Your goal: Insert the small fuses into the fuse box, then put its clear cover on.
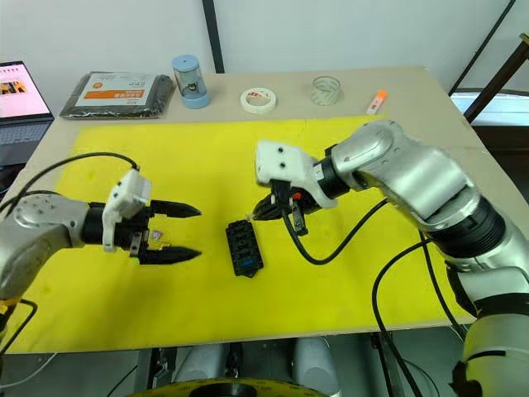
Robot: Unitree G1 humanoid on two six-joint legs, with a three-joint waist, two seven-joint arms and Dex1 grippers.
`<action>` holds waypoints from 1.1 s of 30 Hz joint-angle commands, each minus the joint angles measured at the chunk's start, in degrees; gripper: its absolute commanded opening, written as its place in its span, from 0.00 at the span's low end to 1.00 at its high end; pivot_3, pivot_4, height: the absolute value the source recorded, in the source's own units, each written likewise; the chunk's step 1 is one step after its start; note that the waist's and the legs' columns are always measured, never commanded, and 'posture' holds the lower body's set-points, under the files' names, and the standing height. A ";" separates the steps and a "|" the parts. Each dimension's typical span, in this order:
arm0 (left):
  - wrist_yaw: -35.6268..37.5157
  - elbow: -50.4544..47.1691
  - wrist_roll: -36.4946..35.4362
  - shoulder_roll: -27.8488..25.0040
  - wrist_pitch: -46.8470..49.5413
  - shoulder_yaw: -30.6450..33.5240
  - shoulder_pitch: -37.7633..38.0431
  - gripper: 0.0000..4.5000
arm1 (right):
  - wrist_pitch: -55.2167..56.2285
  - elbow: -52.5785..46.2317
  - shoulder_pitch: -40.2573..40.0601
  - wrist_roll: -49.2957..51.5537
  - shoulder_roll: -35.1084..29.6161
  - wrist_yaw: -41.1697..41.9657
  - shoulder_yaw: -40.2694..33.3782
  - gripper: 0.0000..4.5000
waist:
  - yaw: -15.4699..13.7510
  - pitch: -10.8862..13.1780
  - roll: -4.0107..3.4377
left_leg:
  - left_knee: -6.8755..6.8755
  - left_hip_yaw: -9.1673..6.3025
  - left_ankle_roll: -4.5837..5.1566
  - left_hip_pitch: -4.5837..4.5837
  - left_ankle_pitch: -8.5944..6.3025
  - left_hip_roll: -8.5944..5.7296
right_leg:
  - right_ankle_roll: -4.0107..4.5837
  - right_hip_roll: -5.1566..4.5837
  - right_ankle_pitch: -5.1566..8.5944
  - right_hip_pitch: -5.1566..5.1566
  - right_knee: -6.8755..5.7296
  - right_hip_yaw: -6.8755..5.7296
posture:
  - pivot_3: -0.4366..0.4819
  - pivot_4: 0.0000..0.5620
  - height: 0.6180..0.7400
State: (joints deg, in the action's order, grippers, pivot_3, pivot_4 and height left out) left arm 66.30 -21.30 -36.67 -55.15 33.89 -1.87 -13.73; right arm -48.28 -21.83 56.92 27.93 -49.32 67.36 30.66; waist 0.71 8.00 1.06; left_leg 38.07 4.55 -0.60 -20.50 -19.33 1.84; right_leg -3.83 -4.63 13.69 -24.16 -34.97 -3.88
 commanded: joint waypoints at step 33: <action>-5.82 -6.23 11.70 8.41 -6.21 -5.74 5.87 1.00 | 1.10 1.08 -3.11 -13.27 8.79 4.92 7.07 0.00 | -0.06 -0.01 0.01 | 0.07 -0.03 0.34 0.01 -0.19 0.02 | 0.00 -0.08 0.00 0.03 -0.08 -0.01 | 0.48 0.27 1.00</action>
State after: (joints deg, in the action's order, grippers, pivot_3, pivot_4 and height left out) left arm 60.76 -25.67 -25.02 -46.92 28.36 -7.75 -7.53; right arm -47.89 -20.47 53.51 15.48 -40.91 71.96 37.95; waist 0.65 7.99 1.07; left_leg 38.13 4.53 -0.26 -20.49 -19.52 1.86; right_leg -3.83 -4.71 13.69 -24.13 -35.04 -3.89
